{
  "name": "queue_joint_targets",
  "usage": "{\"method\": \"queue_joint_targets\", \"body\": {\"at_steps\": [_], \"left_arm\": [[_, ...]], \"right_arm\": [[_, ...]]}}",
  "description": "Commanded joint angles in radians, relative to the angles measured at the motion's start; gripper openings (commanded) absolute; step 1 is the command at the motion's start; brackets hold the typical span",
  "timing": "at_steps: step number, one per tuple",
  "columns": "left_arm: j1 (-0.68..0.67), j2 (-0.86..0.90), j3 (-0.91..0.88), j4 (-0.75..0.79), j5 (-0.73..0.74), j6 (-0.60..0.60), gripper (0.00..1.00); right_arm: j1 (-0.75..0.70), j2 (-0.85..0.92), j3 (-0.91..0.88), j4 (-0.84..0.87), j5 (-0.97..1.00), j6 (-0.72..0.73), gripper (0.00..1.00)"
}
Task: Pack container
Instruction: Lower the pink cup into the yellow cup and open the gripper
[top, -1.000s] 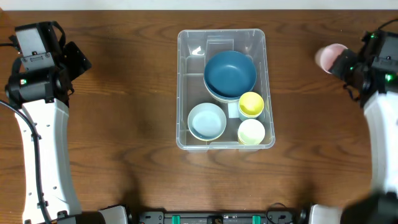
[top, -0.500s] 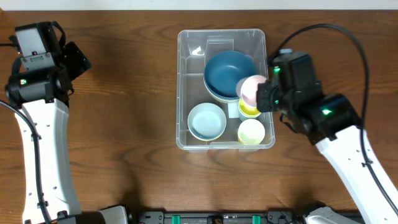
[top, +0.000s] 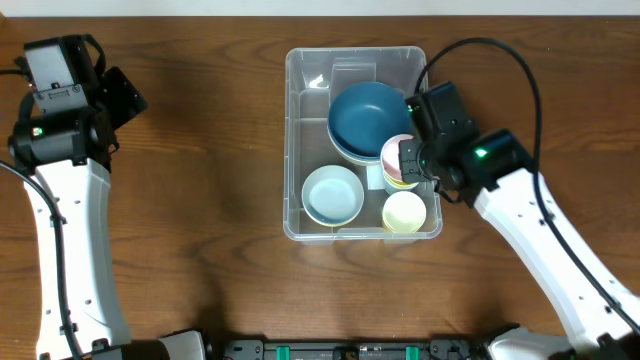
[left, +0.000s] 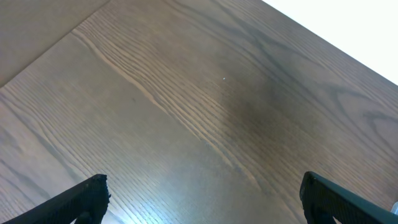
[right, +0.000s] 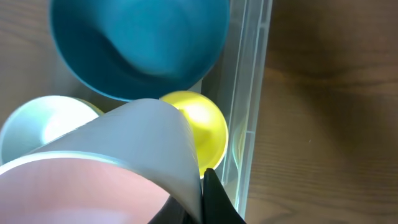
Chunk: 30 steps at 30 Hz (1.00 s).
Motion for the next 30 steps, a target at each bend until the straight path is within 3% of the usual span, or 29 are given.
{"method": "queue_joint_targets", "body": {"at_steps": [1, 15, 17, 18, 21, 26, 30], "left_arm": [[0.004, -0.007, 0.018, -0.003, -0.016, 0.010, 0.98], [0.004, -0.007, 0.018, -0.003, -0.016, 0.010, 0.98], [0.004, -0.007, 0.018, -0.003, -0.016, 0.010, 0.98], [0.004, -0.007, 0.018, -0.003, -0.016, 0.010, 0.98], [0.004, -0.007, 0.018, -0.003, -0.016, 0.010, 0.98], [0.004, -0.007, 0.018, -0.003, -0.016, 0.010, 0.98], [0.004, -0.007, 0.018, -0.003, -0.016, 0.010, 0.98]], "right_arm": [[0.006, 0.035, 0.003, -0.003, 0.046, 0.024, 0.01], [-0.027, 0.061, 0.002, -0.007, 0.103, 0.048, 0.04], [-0.027, 0.061, 0.002, -0.008, 0.099, 0.048, 0.14], [-0.026, 0.061, 0.002, -0.008, 0.098, 0.048, 0.29], [-0.026, 0.061, 0.002, -0.008, 0.089, 0.043, 0.47], [-0.030, 0.057, 0.002, -0.007, 0.085, 0.018, 0.57], [-0.052, 0.026, 0.002, -0.007, 0.084, 0.018, 0.59]]}}
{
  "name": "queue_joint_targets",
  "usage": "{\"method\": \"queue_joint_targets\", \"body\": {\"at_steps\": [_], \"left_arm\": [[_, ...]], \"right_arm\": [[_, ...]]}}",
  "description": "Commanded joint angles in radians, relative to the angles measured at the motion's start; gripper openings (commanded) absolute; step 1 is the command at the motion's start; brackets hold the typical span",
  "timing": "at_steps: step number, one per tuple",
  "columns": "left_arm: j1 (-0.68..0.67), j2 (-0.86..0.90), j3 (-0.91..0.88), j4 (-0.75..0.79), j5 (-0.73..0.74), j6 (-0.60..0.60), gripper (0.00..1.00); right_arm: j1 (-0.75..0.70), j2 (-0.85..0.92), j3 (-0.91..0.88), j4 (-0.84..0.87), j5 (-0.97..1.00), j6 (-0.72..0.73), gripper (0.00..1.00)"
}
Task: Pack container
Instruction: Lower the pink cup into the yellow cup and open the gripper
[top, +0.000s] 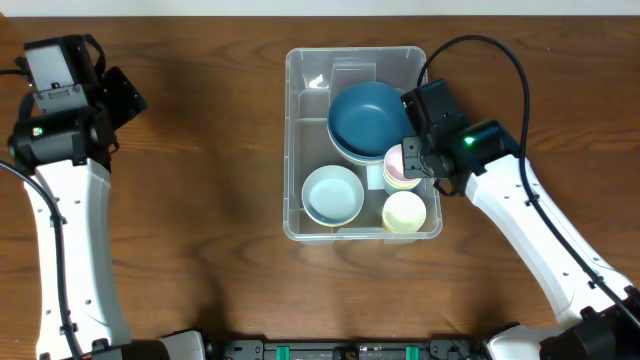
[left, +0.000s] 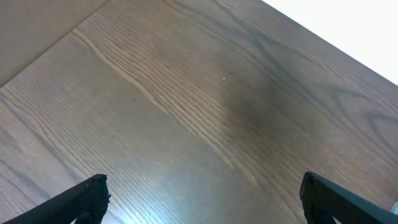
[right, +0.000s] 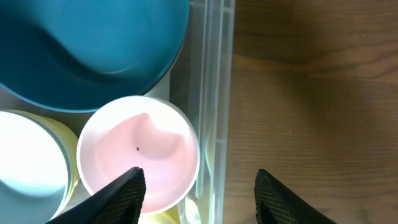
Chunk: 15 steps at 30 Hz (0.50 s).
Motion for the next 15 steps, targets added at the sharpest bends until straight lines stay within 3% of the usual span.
{"method": "queue_joint_targets", "body": {"at_steps": [1, 8, 15], "left_arm": [[0.004, -0.007, 0.018, -0.003, -0.016, 0.010, 0.98], [0.004, -0.007, 0.018, -0.003, -0.016, 0.010, 0.98], [0.004, -0.007, 0.018, -0.003, -0.016, 0.010, 0.98]], "right_arm": [[-0.035, -0.047, 0.002, -0.001, 0.007, -0.010, 0.60], [-0.172, -0.172, 0.002, -0.001, -0.048, -0.023, 0.75], [-0.233, -0.404, 0.002, 0.001, -0.105, -0.063, 0.77]]}}
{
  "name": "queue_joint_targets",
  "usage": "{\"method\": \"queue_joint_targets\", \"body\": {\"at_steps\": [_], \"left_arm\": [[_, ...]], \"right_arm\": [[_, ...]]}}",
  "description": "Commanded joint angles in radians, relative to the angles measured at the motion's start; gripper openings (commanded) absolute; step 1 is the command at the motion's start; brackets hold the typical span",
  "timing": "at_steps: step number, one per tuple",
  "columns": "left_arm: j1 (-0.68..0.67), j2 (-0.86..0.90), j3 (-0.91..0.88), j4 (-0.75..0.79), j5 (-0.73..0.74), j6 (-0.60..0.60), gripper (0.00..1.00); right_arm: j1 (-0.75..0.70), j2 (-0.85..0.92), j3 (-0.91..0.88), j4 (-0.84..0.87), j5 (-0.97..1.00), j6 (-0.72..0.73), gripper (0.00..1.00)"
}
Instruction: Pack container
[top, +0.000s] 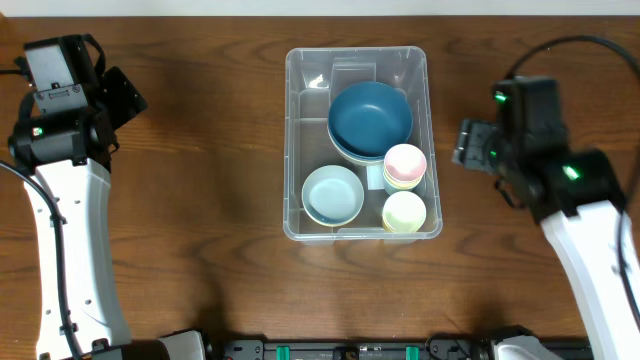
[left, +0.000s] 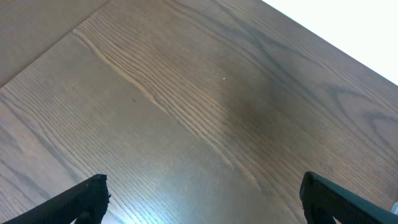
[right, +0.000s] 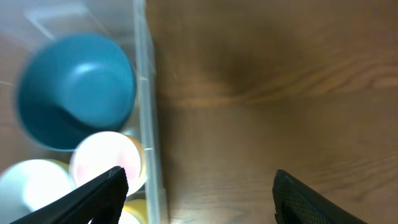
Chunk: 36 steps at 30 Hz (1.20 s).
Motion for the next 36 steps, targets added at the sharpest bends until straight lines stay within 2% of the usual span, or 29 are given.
{"method": "queue_joint_targets", "body": {"at_steps": [1, 10, 14, 20, 31, 36], "left_arm": [[0.004, -0.007, 0.018, -0.003, -0.016, 0.010, 0.98], [0.004, -0.007, 0.018, -0.003, -0.016, 0.010, 0.98], [0.004, -0.007, 0.018, -0.003, -0.016, 0.010, 0.98], [0.004, -0.007, 0.018, -0.003, -0.016, 0.010, 0.98], [0.004, -0.007, 0.018, -0.003, -0.016, 0.010, 0.98], [0.004, -0.007, 0.018, -0.003, -0.016, 0.010, 0.98]], "right_arm": [[-0.004, -0.154, 0.002, 0.004, -0.027, -0.025, 0.79], [-0.002, -0.639, 0.002, -0.046, -0.020, -0.029, 0.99], [-0.002, -0.786, 0.002, -0.087, -0.036, -0.074, 0.99], [-0.002, -0.870, 0.002, -0.188, -0.035, -0.090, 0.99], [-0.002, -1.151, 0.002, -0.155, -0.031, -0.088, 0.99], [-0.002, -1.213, 0.002, -0.184, -0.031, -0.090, 0.99]]}}
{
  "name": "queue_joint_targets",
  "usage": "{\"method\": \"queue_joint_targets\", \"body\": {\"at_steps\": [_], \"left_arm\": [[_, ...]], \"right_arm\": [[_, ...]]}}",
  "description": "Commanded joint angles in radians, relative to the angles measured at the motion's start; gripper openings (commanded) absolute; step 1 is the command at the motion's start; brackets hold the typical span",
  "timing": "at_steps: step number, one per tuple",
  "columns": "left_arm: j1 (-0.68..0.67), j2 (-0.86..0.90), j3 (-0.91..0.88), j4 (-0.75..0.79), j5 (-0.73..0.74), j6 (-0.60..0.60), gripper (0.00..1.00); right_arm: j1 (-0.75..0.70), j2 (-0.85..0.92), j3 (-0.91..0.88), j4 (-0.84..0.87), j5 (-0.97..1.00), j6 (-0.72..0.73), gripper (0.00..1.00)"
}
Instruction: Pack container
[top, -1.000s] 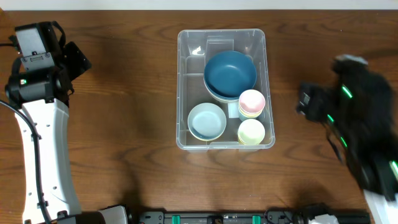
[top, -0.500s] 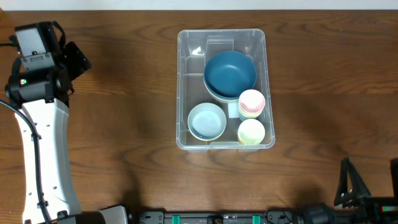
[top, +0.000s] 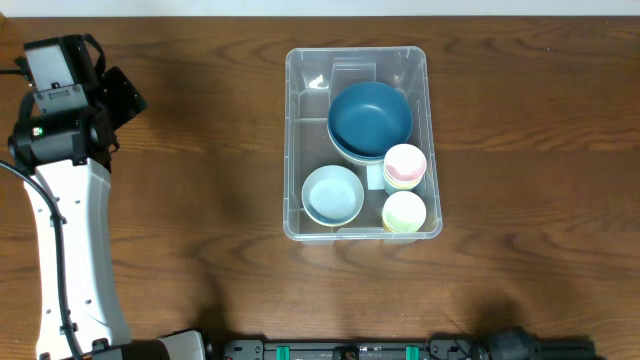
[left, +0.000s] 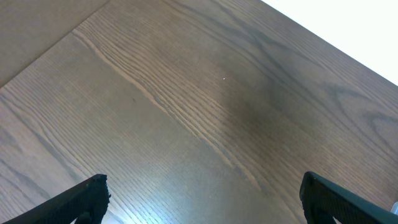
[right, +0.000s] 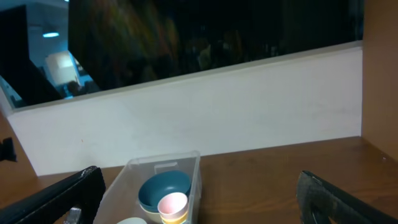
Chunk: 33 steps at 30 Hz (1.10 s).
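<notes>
A clear plastic container stands mid-table. Inside lie a dark blue bowl, a light blue bowl, a pink cup stacked on other cups, and a pale yellow cup. The right wrist view shows the container from afar, with the blue bowl and pink cup in it. My right gripper is open and empty, and out of the overhead view. My left gripper is open over bare wood; its arm stays at the far left.
The wooden table spreads around the container. A white wall and a dark window lie behind the table in the right wrist view.
My right arm stood right of the container in the overhead view; now it is gone from that view, and its camera sees the container from a distance. The left arm is unchanged.
My right gripper first held the pink cup over the stacked cups in the container. Then it was open with the cup resting on the stack. It later stood right of the container, and now it is far back. The left arm never moved.
</notes>
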Motion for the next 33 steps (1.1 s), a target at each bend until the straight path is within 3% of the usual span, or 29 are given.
{"method": "queue_joint_targets", "body": {"at_steps": [1, 8, 21, 33], "left_arm": [[0.004, -0.007, 0.018, -0.003, -0.016, 0.010, 0.98], [0.004, -0.007, 0.018, -0.003, -0.016, 0.010, 0.98], [0.004, -0.007, 0.018, -0.003, -0.016, 0.010, 0.98], [0.004, -0.007, 0.018, -0.003, -0.016, 0.010, 0.98]], "right_arm": [[-0.002, -0.010, -0.004, -0.024, 0.000, -0.018, 0.99], [-0.002, -0.010, -0.005, -0.136, -0.001, -0.070, 0.99], [-0.002, -0.010, -0.005, -0.164, 0.019, -0.070, 0.99], [-0.002, -0.010, -0.005, -0.447, 0.019, -0.066, 0.99]]}}
